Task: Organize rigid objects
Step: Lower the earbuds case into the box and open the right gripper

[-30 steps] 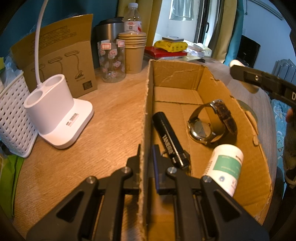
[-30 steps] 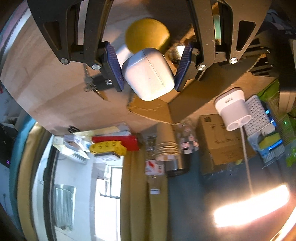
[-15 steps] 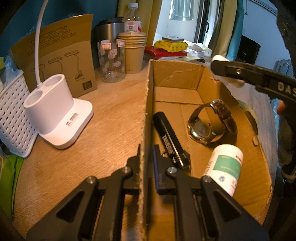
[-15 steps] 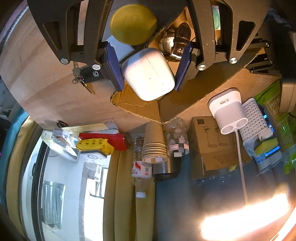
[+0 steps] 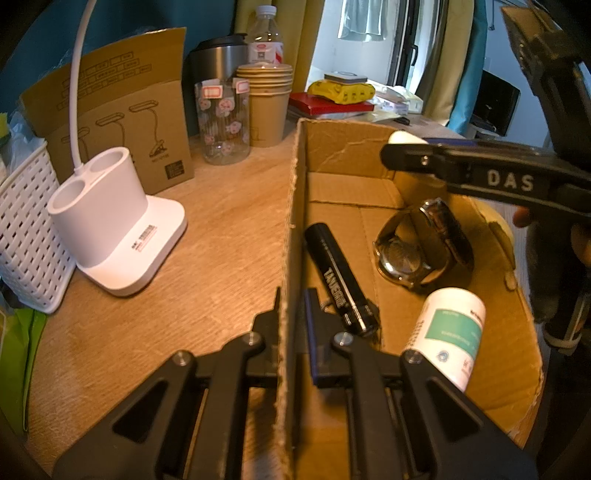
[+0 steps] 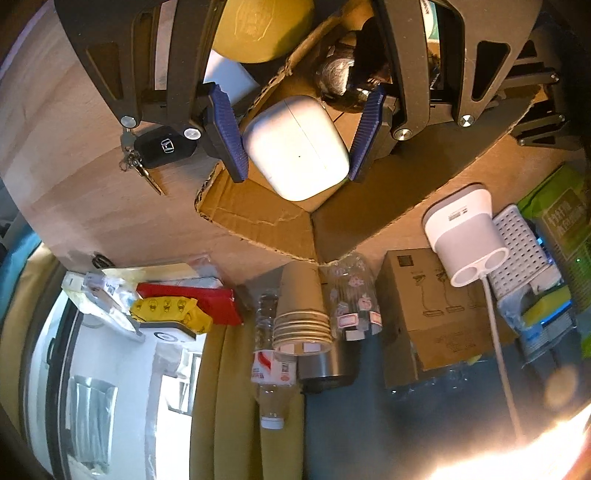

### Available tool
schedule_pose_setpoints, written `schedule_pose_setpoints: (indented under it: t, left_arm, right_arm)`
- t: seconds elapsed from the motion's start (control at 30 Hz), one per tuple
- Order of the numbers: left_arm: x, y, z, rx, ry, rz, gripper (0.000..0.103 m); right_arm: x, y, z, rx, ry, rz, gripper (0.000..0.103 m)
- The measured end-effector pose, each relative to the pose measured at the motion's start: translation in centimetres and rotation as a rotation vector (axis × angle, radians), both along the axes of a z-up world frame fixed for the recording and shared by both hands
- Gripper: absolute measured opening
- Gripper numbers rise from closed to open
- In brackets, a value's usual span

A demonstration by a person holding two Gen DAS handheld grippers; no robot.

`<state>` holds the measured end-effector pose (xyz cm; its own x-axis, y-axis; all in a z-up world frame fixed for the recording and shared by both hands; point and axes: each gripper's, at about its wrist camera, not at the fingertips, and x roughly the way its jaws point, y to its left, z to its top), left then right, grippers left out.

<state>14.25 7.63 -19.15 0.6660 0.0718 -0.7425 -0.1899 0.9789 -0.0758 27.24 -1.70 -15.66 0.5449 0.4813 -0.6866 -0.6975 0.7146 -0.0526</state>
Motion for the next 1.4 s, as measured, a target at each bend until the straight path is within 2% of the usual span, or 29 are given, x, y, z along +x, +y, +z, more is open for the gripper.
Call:
schedule_pose_setpoints:
  t: [0.27, 0.47, 0.63, 1.03, 1.3, 1.4]
  left_arm:
    - [0.0, 0.0, 0.0, 0.001, -0.001, 0.000, 0.010]
    - [0.0, 0.0, 0.0, 0.002, -0.001, -0.002, 0.010]
    - [0.0, -0.1, 0.0, 0.001, -0.002, -0.002, 0.010]
    - [0.0, -0.1, -0.1, 0.002, -0.002, 0.000, 0.010]
    - [-0.1, -0.1, -0.1, 0.001, -0.002, 0.000, 0.010]
    - [-0.1, -0.1, -0.1, 0.001, -0.002, 0.000, 0.010]
  right_arm:
    - [0.0, 1.1, -0.8, -0.081, -0.037, 0.001, 0.059]
    - [-0.3, 2.2, -1.7, -0.193, -0.093, 0.004, 0.059]
    - [-0.3, 2.4, -1.9, -0.224, -0.104, 0.001, 0.059]
    - [-0.3, 2.1, -1.6, -0.194, -0.102, -0.002, 0.060]
    - [-1.4, 0.9, 0.0, -0.123, -0.127, -0.022, 0.061]
    - [-1.9, -0.2, 1.0, -0.081, -0.149, -0.047, 0.067]
